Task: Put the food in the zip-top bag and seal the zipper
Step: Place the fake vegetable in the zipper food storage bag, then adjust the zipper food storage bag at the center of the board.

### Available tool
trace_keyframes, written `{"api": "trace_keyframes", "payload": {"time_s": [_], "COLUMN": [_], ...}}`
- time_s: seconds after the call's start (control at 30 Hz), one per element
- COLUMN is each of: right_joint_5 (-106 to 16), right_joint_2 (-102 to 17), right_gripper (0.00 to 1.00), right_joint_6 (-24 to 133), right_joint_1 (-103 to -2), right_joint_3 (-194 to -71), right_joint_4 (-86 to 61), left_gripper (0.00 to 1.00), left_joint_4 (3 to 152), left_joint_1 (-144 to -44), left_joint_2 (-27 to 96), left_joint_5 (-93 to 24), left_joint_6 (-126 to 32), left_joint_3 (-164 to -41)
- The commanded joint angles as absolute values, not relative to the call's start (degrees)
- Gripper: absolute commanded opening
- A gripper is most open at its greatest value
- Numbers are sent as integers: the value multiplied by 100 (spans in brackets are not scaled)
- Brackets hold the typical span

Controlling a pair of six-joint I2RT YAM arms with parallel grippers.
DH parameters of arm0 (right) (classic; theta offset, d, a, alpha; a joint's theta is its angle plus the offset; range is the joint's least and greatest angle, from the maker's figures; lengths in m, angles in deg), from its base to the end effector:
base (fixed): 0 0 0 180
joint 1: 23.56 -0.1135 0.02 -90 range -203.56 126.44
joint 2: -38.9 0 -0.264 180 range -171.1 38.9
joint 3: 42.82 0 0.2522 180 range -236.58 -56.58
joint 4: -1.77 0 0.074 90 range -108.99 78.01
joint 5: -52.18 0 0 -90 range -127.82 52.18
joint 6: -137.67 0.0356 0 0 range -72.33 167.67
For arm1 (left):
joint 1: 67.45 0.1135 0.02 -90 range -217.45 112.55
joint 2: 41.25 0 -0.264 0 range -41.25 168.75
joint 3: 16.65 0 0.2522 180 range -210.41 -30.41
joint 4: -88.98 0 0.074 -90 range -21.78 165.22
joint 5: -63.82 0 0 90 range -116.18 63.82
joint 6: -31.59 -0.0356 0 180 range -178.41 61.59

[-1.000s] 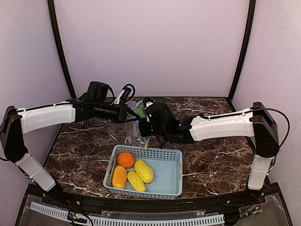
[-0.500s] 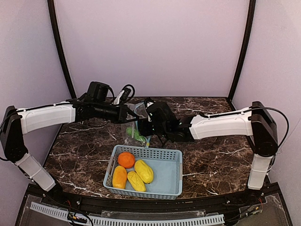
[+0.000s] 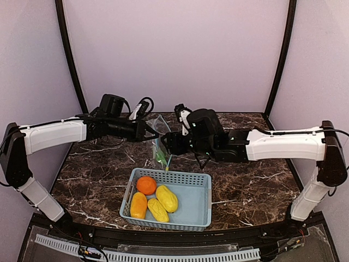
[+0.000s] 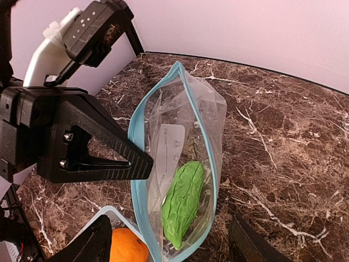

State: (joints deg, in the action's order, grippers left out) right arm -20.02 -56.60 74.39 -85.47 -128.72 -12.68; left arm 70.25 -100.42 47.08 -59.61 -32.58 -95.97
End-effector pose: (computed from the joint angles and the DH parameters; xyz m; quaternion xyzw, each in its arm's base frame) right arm 0.1944 0.3411 0.2903 -0.1703 0.8155 0.2828 0.4754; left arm 0.2856 -0.2087 0.2896 0.1995 0.8090 -0.4576 0.3105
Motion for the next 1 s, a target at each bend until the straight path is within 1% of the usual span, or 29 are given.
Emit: {"api": "trace_keyframes", "payload": {"time_s": [0.0, 0.13, 0.33, 0.67, 0.77, 0.83, 0.87, 0.97], "right_joint_5": [-1932, -2128, -2300, -2608, -2635, -2578, -2523, -2291], "right_joint_2": [-5359, -5446, -5760, -6233, -6200, -6110, -6052, -5853], "right_gripper": [72, 71, 60, 31, 11, 2, 0, 0], "right_joint_6": [7559, 7689, 7806, 7606, 7496, 7424, 7387, 7323], "right_joint_1": [-8556, -8434, -8285, -8137, -8137, -8138, -8136, -8139], "right_joint_3": [-12664, -12690, -12784, -13312, -13457, -13496, -13487, -13352], "right_joint_4": [-1574, -1699, -1805, -1831, -1841, -1840, -1837, -1832], "left_gripper": [1, 1, 1, 1, 1, 1, 1, 1], "left_joint_4": [6892, 6888, 6879, 6893, 6766, 6537, 6445, 6017], "left_joint_1": [-9998, -9997, -9997, -9992, -9991, -9991, -9994, -9994], "left_joint_2": [4652, 4647, 4646, 4643, 4607, 4526, 4442, 4250], "left_joint_5": [-5944, -5949, -5948, -6116, -6023, -5730, -5589, -4767], "left_joint_6": [-3309, -3309, -3327, -3347, -3509, -3739, -3922, -4287], "left_joint_3": [-9637, -9641, -9651, -9700, -9762, -9847, -9915, -10033]}}
